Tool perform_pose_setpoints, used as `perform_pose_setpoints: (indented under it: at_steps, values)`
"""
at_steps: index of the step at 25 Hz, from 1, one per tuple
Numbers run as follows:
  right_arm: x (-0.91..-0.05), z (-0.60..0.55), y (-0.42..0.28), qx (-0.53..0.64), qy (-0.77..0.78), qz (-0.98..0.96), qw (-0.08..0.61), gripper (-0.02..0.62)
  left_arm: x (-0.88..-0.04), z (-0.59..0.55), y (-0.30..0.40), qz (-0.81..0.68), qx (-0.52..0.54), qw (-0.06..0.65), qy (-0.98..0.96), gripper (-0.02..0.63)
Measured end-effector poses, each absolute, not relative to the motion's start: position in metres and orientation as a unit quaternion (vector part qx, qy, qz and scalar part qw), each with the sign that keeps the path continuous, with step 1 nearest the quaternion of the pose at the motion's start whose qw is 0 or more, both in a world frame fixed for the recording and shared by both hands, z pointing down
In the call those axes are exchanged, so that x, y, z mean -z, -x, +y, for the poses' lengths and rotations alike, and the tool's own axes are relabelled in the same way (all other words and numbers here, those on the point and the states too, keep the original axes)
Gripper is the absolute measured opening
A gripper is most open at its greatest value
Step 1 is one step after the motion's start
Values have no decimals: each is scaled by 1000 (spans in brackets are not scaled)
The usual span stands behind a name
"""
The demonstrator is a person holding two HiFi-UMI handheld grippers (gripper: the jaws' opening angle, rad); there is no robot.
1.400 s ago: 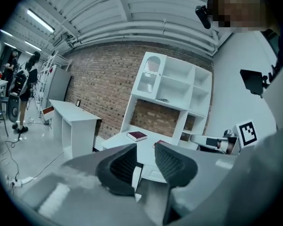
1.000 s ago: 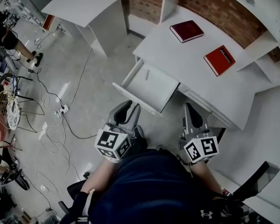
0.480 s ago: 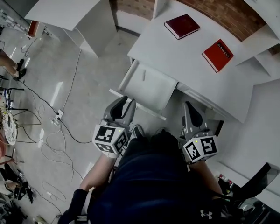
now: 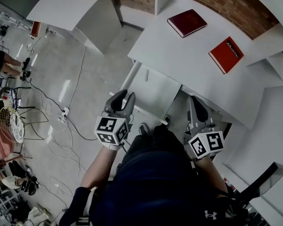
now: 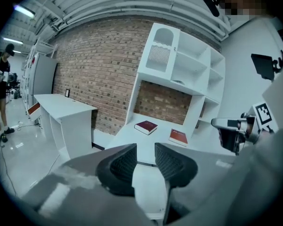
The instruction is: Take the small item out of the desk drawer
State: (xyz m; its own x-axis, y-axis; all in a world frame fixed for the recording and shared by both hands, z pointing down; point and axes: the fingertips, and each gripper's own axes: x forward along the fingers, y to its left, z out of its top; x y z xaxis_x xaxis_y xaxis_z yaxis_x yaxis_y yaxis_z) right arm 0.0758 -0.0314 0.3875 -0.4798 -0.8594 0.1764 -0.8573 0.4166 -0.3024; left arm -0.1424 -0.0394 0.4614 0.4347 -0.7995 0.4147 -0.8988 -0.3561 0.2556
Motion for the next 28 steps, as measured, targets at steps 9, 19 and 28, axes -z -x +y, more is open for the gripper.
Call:
perform_pose_setpoints:
  at_steps: [9, 19, 28]
  values:
    - [-423, -70, -98, 211, 487, 848, -2, 3, -507, -79, 124, -527, -171, 230, -800, 127]
    - [-462, -77, -117, 256, 528, 809, -15, 3, -603, -121, 112, -484, -264, 286, -784, 127]
    - [-477, -58, -160, 275, 598, 752, -33, 3, -701, -154, 105, -443, -359, 326, -754, 129]
